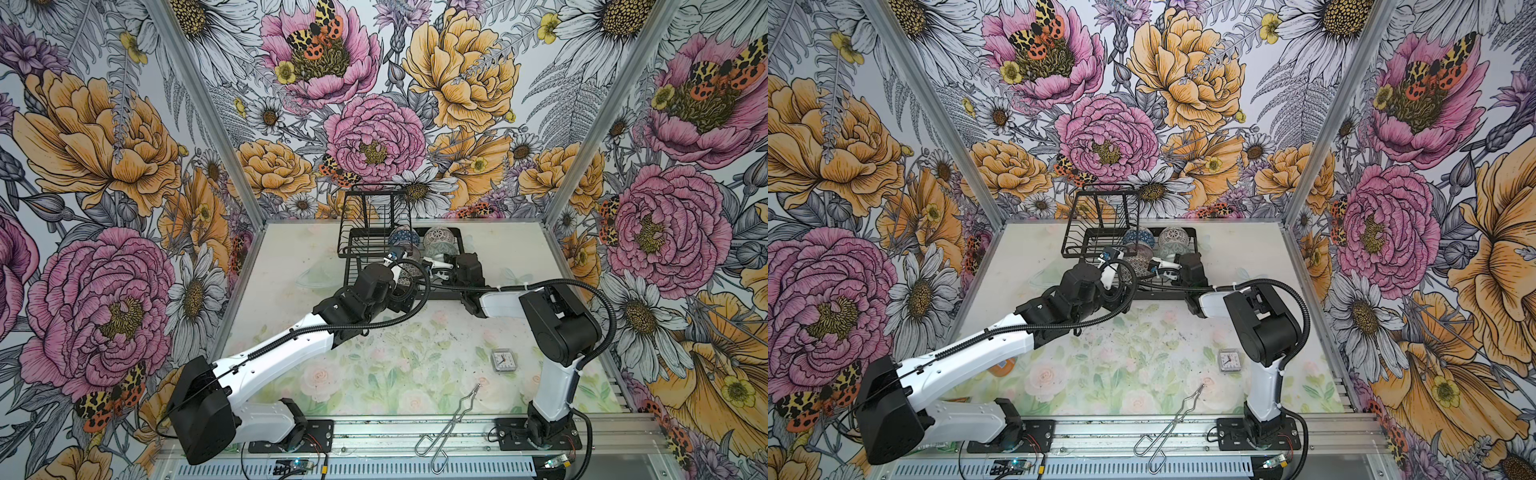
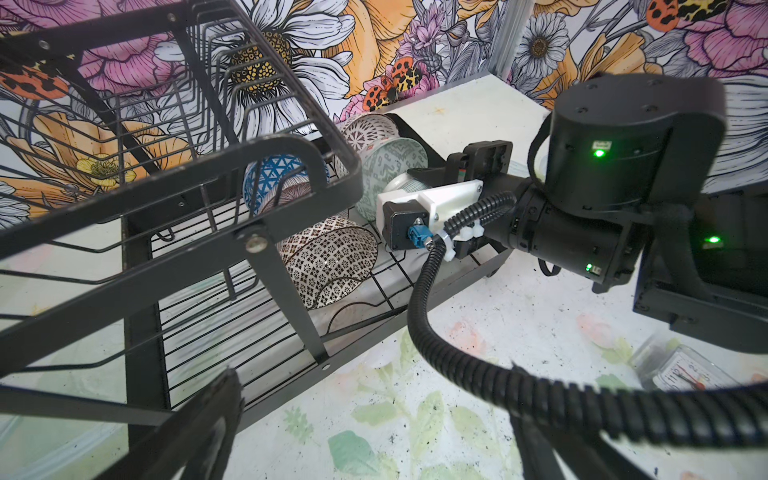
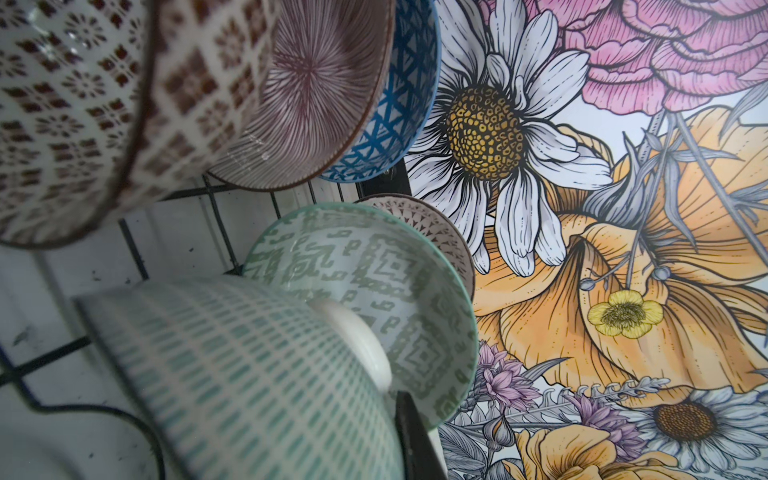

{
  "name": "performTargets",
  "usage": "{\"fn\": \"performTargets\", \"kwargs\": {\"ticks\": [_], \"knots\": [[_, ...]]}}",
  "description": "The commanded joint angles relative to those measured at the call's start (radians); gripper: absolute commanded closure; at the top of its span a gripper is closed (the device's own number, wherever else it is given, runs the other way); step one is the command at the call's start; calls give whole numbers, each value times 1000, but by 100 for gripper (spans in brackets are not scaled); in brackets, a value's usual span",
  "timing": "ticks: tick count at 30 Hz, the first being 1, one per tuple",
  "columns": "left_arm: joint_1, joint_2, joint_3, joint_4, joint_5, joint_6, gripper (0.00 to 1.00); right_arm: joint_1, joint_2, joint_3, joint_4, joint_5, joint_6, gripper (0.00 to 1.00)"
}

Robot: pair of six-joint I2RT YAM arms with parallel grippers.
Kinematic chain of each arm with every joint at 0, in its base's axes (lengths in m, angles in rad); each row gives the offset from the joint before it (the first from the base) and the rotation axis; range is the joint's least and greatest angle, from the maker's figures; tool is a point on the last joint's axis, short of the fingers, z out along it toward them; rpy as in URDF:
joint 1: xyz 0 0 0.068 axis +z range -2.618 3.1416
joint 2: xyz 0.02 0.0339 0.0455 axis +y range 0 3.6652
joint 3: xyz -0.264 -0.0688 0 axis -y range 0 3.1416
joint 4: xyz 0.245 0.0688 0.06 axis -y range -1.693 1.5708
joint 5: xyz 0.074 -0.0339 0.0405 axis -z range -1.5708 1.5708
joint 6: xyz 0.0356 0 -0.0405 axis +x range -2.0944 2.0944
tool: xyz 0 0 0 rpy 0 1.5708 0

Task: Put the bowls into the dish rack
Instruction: 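Lower the mint-green bowl into the rack slots beside the green bowl with the right gripper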

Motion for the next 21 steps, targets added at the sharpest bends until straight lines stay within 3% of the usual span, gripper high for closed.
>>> {"fn": "performTargets", "kwargs": {"ticks": [1, 21], "knots": [[12, -29, -14, 7, 11, -21, 1, -4, -14, 28, -52, -5, 26, 100], [12, -56, -32, -3, 3, -29, 1, -6, -9, 48, -59, 11, 67, 82]]}}
